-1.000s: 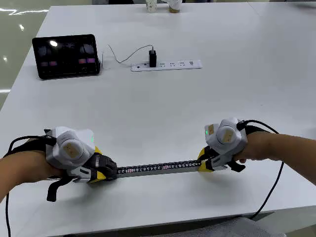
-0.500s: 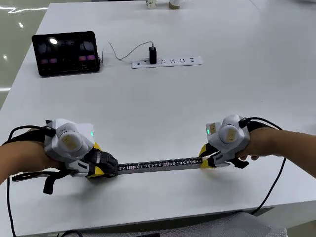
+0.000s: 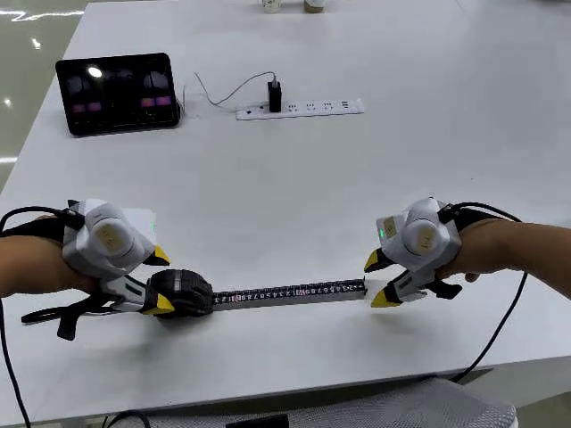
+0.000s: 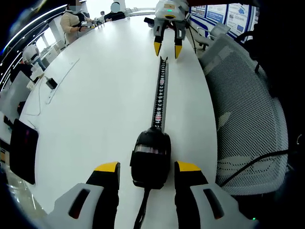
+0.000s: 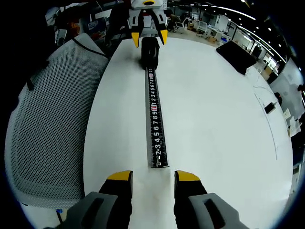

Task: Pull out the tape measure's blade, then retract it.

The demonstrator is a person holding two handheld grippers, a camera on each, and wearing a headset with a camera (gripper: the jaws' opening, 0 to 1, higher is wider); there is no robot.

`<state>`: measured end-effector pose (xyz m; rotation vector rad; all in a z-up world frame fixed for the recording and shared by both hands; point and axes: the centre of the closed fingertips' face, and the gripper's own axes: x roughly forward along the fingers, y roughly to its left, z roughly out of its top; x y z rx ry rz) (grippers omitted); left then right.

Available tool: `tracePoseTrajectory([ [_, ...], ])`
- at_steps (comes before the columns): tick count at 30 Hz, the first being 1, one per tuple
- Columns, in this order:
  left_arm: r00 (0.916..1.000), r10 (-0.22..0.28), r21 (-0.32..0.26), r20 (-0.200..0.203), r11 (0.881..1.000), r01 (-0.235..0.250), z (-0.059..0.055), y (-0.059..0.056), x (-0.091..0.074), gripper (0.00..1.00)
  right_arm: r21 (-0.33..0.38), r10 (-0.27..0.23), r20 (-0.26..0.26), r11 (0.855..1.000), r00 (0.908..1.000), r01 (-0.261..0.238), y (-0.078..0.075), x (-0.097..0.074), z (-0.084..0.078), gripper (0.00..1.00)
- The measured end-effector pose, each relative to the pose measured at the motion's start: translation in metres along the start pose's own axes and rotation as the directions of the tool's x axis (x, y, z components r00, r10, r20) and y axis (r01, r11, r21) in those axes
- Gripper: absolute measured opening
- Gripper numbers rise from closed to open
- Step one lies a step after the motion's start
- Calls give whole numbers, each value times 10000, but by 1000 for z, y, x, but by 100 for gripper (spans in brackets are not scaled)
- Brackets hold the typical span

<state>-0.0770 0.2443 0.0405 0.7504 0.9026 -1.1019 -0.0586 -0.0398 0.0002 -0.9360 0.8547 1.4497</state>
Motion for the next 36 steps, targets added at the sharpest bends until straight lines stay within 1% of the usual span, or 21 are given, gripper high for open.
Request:
tracePoseTrajectory([
  [5,9997,24,-851,248,9964,-3,-2,-6,1,48,1177,-299,521,9928,9982,236,1,-2,-3,35],
  [7,9970,-220,-1720,748,9845,346,1,-16,3,56,1657,-518,724,9854,9960,392,2,-4,-6,36],
  [9,9966,-114,-2046,812,9785,278,-1,-17,3,64,1872,-637,797,9812,9948,478,4,-5,-9,35],
  [12,9944,56,-2555,1052,9666,216,-3,-19,2,67,2498,-1008,834,9652,9914,771,4,-6,-19,37],
  [14,9940,280,-2749,1054,9615,20,-6,-18,2,71,2887,-1064,859,9543,9906,774,8,-7,-24,40],
  [16,9899,710,-3330,1228,9426,-263,-8,-14,1,74,3515,-1171,989,9331,9882,754,10,-7,-28,42],
  [17,9860,925,-3695,1384,9286,-353,-9,-13,0,75,3676,-1254,1078,9267,9862,776,11,-9,-30,43],
  [19,9794,1274,-4134,1568,9090,-520,-10,-10,-1,76,3851,-1471,1150,9183,9824,924,12,-11,-32,45],
  [21,9605,2067,-4438,1863,8899,-1054,-10,0,-5,78,4234,-1717,1341,9004,9760,1002,13,-13,-33,47],
  [22,9518,2391,-4755,1921,8711,-1229,-12,2,-7,78,4407,-1824,1407,8917,9731,1034,14,-14,-34,48],
  [24,9395,2759,-5096,2031,8491,-1392,-14,5,-10,80,4630,-2002,1464,8793,9688,1117,16,-15,-35,51],
  [25,9272,3088,-5286,2122,8343,-1568,-15,8,-12,81,4803,-2210,1537,8685,9631,1226,16,-17,-36,51],
  [26,9220,3212,-5451,2163,8231,-1589,-16,8,-13,83,4887,-2397,1616,8622,9573,1333,15,-18,-36,52],
  [27,9117,3445,-5651,2241,8081,-1664,-18,9,-15,83,4953,-2497,1671,8577,9538,1378,17,-18,-37,52],
  [28,9090,3526,-5827,2223,7955,-1661,-20,9,-16,84,5015,-2591,1665,8530,9514,1445,18,-19,-38,53],
  [29,9083,3534,-5914,2238,7900,-1616,-22,7,-16,84,5054,-2663,1656,8497,9496,1502,20,-19,-39,53],
  [31,9026,3636,-6269,2302,7649,-1482,-26,5,-17,83,5180,-2885,1670,8393,9428,1651,22,-21,-42,53],
  [32,8967,3679,-6431,2461,7541,-1329,-26,2,-17,84,5260,-3057,1666,8317,9374,1778,22,-23,-44,53],
  [34,8934,3640,-6697,2633,7355,-1023,-26,-3,-17,87,5379,-3419,1601,8168,9260,2085,20,-27,-47,56],
  [35,8945,3678,-6819,2543,7240,-1038,-29,-4,-17,89,5456,-3523,1652,8107,9212,2122,20,-29,-47,58],
  [36,8925,3809,-6912,2414,7130,-1173,-33,-5,-17,90,5620,-3716,1722,7977,9123,2188,19,-32,-47,58],
])
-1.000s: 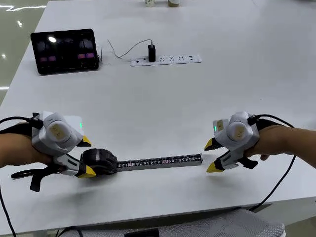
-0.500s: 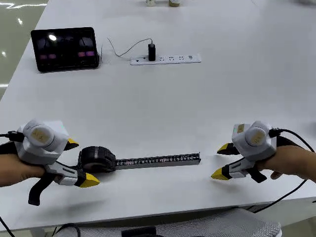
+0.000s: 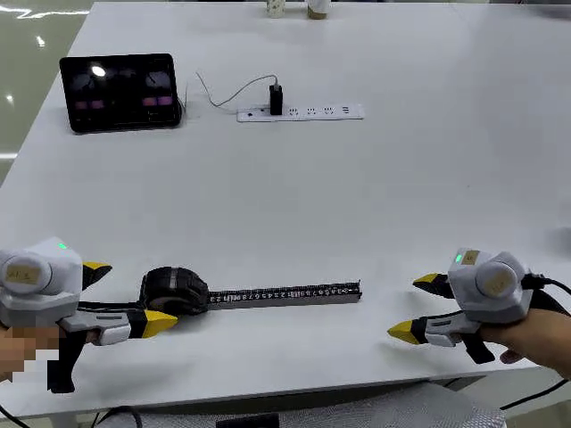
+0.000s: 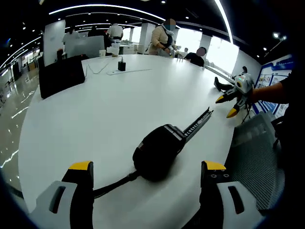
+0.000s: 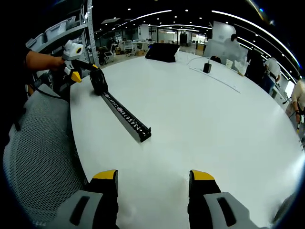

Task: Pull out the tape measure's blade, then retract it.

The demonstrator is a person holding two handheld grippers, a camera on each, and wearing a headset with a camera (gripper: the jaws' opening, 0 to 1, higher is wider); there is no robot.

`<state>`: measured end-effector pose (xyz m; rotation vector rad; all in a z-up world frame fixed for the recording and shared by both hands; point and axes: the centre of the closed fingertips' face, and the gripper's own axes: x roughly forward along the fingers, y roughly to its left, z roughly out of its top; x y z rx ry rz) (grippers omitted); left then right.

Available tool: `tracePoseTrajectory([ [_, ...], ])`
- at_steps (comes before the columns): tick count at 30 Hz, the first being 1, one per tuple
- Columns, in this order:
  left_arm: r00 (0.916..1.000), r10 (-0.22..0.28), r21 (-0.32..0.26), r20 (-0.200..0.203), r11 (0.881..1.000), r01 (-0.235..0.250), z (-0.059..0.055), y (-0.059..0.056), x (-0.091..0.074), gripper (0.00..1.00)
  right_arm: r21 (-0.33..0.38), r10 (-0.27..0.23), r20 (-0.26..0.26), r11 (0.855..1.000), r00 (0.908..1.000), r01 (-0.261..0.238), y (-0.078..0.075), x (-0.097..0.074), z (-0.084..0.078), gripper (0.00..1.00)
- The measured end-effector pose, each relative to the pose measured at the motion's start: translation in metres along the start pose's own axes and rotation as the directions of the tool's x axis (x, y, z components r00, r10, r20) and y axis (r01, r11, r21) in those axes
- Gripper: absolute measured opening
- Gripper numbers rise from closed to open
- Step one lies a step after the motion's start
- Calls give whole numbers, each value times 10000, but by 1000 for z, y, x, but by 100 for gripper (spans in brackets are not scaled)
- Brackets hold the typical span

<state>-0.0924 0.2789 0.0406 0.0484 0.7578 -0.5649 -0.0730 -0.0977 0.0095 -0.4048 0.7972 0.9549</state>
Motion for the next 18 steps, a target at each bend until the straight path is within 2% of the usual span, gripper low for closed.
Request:
tracePoseTrajectory([
  [2,9998,181,-146,105,9997,-180,-3,1,-3,91,3,-358,237,9994,9991,358,-4,-6,1,59],
  [5,9997,201,-390,136,9990,-196,-9,-1,-5,96,204,-591,370,9981,9976,584,-7,-12,-2,60],
  [7,9994,347,-302,-28,9989,-347,-15,-2,-7,95,373,-740,472,9967,9961,723,-10,-16,-3,62],
  [9,9991,423,-96,14,9991,-423,-17,-2,-9,95,689,-780,573,9949,9953,740,-11,-21,-3,64],
  [15,9976,574,-147,394,9983,-568,-11,-3,-18,97,873,-819,656,9933,9945,760,-10,-35,-8,76],
  [16,9964,700,-147,477,9975,-693,-10,-1,-20,97,880,-845,659,9930,9942,785,-10,-37,-10,78],
  [18,9951,657,-198,740,9977,-644,-5,-2,-23,98,889,-908,676,9924,9936,847,-11,-40,-12,84],
])
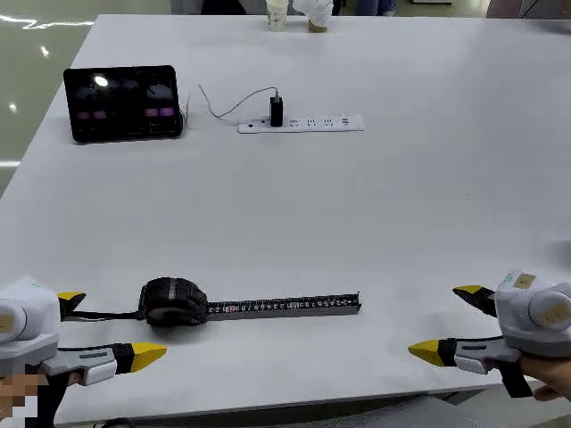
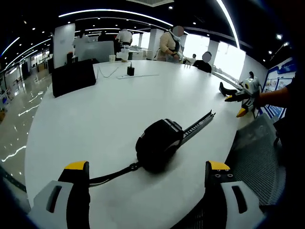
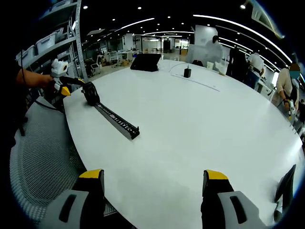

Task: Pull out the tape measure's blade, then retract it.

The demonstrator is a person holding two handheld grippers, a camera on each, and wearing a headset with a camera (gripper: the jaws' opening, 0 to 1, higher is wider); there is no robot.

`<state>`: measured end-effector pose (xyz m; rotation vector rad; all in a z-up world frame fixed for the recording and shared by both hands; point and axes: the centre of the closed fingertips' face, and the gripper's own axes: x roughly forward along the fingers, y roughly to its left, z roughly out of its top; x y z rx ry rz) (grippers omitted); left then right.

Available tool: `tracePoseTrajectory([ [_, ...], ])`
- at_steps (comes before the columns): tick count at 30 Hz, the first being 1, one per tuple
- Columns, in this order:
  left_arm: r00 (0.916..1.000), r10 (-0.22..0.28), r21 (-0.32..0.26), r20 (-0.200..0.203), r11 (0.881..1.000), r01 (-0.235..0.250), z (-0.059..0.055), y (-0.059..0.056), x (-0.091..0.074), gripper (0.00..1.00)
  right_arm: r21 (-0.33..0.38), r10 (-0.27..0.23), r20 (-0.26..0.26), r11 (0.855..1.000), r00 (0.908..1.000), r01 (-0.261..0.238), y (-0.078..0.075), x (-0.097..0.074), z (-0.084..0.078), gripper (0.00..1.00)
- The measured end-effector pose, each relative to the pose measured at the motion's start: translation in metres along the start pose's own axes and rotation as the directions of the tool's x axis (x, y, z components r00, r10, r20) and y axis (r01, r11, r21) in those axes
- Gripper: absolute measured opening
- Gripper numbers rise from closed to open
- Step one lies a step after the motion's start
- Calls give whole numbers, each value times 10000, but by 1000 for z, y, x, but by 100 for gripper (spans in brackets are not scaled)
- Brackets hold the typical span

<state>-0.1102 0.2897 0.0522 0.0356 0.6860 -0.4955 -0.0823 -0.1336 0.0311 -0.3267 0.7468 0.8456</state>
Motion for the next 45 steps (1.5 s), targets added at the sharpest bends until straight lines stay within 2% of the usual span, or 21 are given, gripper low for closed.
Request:
tracePoseTrajectory([
  [6,9999,87,262,101,9996,-90,3,3,-8,99,265,-109,87,9996,9999,107,4,-8,-6,92],
  [9,9998,195,432,-65,9989,-192,0,7,-9,99,174,-300,123,9994,9995,298,3,-9,-9,93],
  [12,9994,220,585,-253,9981,-205,-3,9,-9,98,260,-165,109,9995,9998,162,6,-8,-9,99],
  [15,9987,147,757,-487,9971,-110,-5,8,-8,97,429,-79,110,9991,9999,74,7,-7,-9,99],
  [17,9981,109,674,-611,9977,-68,-6,7,-8,97,539,-85,167,9985,9998,76,5,-8,-7,99],
  [32,9987,159,623,-480,9980,-129,-4,11,-12,99,378,-45,112,9993,9999,41,5,-12,-8,99],
  [38,9985,144,575,-531,9983,-113,-4,10,-12,99,322,-54,135,9995,9999,49,6,-13,-6,99],
  [42,9985,69,581,-549,9983,-37,-2,4,-7,99,111,99,-65,9999,9999,-98,10,-10,-5,99],
  [45,9984,17,549,-566,9985,14,-2,-3,-2,99,-64,215,-209,9997,9996,-216,7,-6,-6,99],
])
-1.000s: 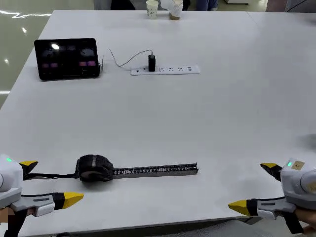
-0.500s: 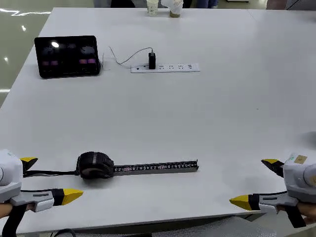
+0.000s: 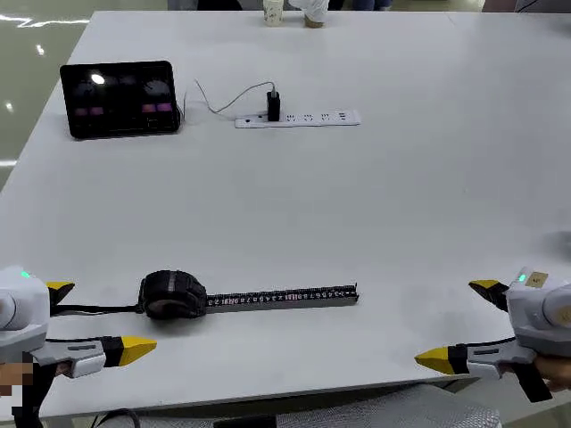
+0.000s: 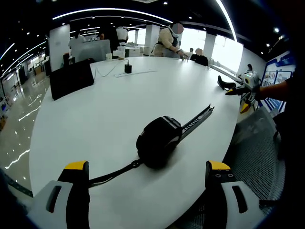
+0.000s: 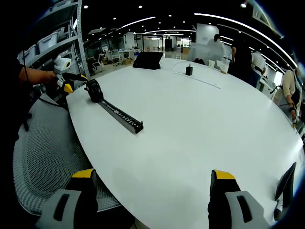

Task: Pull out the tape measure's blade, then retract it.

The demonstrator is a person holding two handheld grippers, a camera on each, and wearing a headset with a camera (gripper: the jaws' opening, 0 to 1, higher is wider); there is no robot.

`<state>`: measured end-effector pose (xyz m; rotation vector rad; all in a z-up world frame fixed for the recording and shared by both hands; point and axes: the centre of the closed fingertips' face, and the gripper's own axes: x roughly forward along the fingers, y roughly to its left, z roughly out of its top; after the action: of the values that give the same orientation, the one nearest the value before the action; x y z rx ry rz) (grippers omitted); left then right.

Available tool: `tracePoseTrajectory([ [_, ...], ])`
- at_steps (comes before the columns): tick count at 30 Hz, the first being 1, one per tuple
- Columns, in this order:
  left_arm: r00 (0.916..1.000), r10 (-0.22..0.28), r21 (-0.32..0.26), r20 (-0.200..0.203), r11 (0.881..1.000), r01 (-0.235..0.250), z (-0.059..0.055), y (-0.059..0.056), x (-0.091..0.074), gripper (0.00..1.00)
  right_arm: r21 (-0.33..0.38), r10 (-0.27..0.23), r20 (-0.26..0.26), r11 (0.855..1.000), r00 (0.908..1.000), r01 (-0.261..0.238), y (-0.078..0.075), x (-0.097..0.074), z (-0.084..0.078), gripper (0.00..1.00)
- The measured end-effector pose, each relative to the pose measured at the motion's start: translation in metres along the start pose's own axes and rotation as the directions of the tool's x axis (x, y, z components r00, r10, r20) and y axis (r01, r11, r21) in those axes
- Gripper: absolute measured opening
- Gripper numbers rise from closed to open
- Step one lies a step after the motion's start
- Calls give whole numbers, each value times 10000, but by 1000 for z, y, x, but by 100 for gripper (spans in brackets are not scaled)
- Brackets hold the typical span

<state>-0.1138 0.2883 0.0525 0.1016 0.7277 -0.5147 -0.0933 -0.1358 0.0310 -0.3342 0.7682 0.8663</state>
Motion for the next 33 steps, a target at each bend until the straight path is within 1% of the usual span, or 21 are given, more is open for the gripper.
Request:
tracePoseTrajectory([
  [3,9997,-61,93,-235,9999,63,-2,-9,7,99,-281,118,-157,9995,9998,-123,1,3,4,99],
  [8,9997,-155,46,-187,9999,156,1,-20,14,99,-719,297,-355,9969,9989,-322,0,9,7,99],
  [12,9993,-367,-91,-67,9993,367,6,-30,19,99,-1004,485,-552,9935,9973,-538,3,14,9,99],
  [15,9989,-467,-143,13,9988,468,10,-37,23,99,-1480,537,-939,9867,9941,-672,4,17,7,99],
  [17,9988,-482,-101,68,9988,483,13,-41,26,99,-1718,632,-1097,9818,9919,-816,6,20,6,99],
  [19,9990,-407,-106,157,9991,409,16,-43,28,99,-1853,758,-1210,9778,9898,-976,8,23,8,99],
  [23,9992,-226,-430,343,9988,240,21,-44,32,99,-2078,940,-1393,9705,9858,-1219,10,28,12,99],
  [25,9994,-99,-453,322,9989,114,21,-45,35,99,-2154,990,-1429,9680,9848,-1286,11,31,15,99],
  [28,9992,-15,-491,409,9988,35,22,-44,37,99,-2372,1095,-1505,9608,9825,-1434,14,35,20,99],
  [30,9989,45,-639,465,9980,-16,23,-46,39,99,-2489,1176,-1549,9562,9809,-1539,15,38,23,99],
  [33,9986,127,-709,508,9974,-91,26,-51,42,99,-2627,1277,-1620,9502,9785,-1675,17,42,27,99],
])
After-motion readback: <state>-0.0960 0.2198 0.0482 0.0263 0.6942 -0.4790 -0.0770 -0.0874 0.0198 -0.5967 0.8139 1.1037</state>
